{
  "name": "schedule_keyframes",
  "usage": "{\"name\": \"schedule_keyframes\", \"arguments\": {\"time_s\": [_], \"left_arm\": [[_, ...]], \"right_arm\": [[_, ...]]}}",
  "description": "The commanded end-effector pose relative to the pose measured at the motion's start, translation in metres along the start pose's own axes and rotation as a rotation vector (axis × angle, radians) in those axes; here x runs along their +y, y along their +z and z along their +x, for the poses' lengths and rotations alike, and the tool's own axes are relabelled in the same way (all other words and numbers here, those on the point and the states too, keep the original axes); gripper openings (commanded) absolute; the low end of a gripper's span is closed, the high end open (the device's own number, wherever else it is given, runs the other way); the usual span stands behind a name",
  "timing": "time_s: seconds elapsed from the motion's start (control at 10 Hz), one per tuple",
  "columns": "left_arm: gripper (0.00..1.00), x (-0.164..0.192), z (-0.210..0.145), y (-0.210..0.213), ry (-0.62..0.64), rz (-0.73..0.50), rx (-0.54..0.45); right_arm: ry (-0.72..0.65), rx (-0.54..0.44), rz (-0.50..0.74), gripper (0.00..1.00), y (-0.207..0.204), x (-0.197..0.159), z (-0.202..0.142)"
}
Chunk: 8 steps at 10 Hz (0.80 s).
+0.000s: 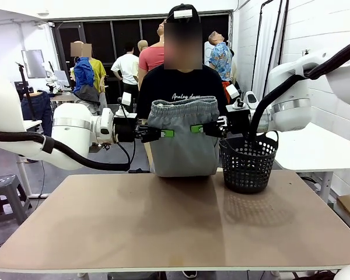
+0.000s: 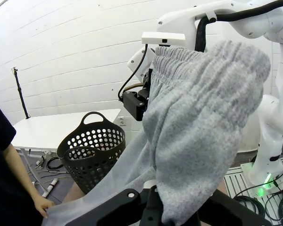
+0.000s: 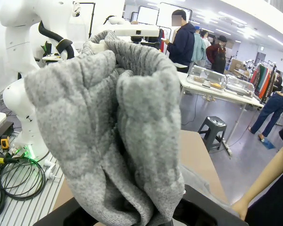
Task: Fold the training pants.
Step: Release the ends of the Training pants and then grab the overlapped ends.
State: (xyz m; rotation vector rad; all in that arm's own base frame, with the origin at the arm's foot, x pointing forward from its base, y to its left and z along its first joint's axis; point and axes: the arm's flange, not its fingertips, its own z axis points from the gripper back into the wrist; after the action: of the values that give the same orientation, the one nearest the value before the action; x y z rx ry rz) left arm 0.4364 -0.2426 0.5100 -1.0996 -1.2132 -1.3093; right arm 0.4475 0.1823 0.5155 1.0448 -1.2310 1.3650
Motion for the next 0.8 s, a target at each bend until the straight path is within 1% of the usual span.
{"name": "schedule_keyframes", "arguments": {"time_s": [0.0, 0.7], "left_arm": [[0.00, -0.0029, 0.0056, -0.0016, -0.008, 0.011, -0.016], [0.00, -0.0029, 0.0056, -0.0016, -0.008, 0.011, -0.016]], "right_arm": [[0.001, -0.028, -0.001, 0.00, 0.0018, 0.0045, 0.0016], [0.001, -0.028, -0.001, 0.00, 0.0018, 0.0045, 0.0016]]}}
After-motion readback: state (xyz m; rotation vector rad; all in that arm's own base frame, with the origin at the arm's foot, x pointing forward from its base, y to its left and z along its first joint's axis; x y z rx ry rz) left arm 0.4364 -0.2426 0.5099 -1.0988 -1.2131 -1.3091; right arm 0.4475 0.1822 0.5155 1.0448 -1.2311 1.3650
